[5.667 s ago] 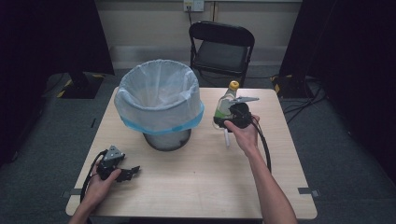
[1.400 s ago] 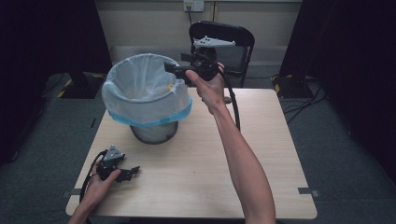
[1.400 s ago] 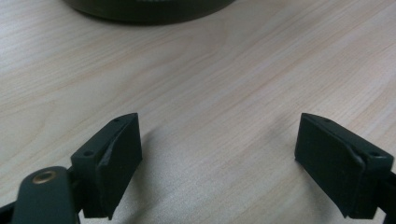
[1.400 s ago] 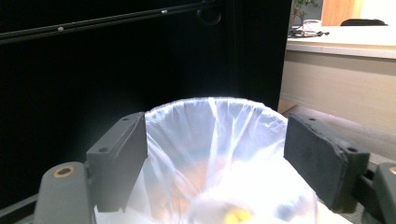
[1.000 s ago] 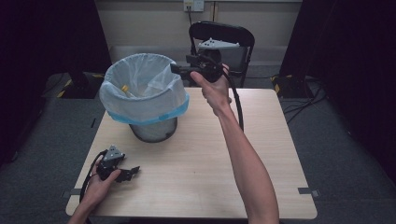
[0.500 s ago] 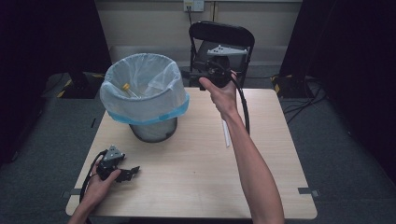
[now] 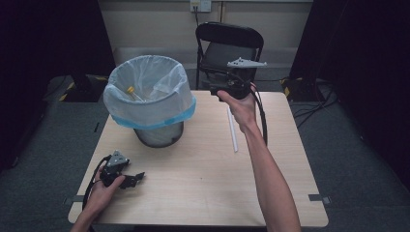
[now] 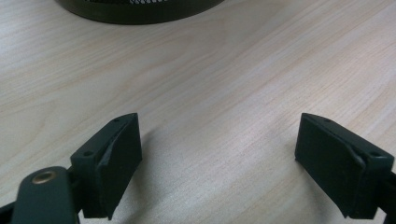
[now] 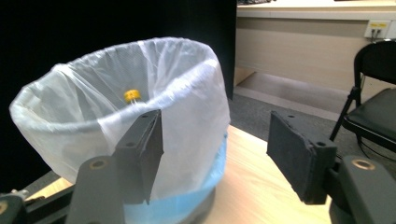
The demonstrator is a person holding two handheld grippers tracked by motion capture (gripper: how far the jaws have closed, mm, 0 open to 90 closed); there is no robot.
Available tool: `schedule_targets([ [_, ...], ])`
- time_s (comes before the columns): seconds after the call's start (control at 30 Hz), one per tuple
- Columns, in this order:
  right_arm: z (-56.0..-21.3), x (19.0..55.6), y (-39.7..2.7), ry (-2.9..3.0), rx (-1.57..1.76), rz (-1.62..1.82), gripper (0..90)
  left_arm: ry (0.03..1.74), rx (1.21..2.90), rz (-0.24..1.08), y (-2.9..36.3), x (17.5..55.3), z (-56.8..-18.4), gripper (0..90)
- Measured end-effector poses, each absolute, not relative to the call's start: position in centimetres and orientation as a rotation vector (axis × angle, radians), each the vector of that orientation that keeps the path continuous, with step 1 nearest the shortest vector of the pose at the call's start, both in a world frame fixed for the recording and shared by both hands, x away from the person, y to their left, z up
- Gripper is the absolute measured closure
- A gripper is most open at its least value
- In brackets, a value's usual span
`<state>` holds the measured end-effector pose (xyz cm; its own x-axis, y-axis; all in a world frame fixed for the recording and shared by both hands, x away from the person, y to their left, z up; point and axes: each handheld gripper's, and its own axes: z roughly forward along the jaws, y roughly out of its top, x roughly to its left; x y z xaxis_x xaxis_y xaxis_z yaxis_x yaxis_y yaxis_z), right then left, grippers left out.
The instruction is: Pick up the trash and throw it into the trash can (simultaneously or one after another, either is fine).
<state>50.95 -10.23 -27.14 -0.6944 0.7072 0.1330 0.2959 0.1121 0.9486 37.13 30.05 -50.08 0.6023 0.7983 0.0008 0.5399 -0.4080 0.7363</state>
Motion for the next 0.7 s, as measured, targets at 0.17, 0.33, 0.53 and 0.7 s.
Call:
schedule_targets([
  [0.17, -27.8, 50.8, -11.0, 2.047, 0.994, 1.588, 37.9, 1.052, 2.113, 0.463, 30.1, 37.1, -50.1, 14.1],
  [0.33, -29.5, 50.8, -12.4, 2.059, 1.05, 1.562, 34.1, 1.053, 2.113, 0.463, 30.1, 37.1, -50.1, 14.1],
  [0.53, -31.0, 50.6, -13.4, 2.075, 1.079, 1.529, 37.5, 1.052, 2.114, 0.462, 30.1, 37.1, -50.1, 14.1],
  [0.7, -32.8, 50.4, -14.2, 2.112, 1.111, 1.472, 43.4, 1.052, 2.114, 0.462, 30.1, 37.1, -50.1, 14.1],
])
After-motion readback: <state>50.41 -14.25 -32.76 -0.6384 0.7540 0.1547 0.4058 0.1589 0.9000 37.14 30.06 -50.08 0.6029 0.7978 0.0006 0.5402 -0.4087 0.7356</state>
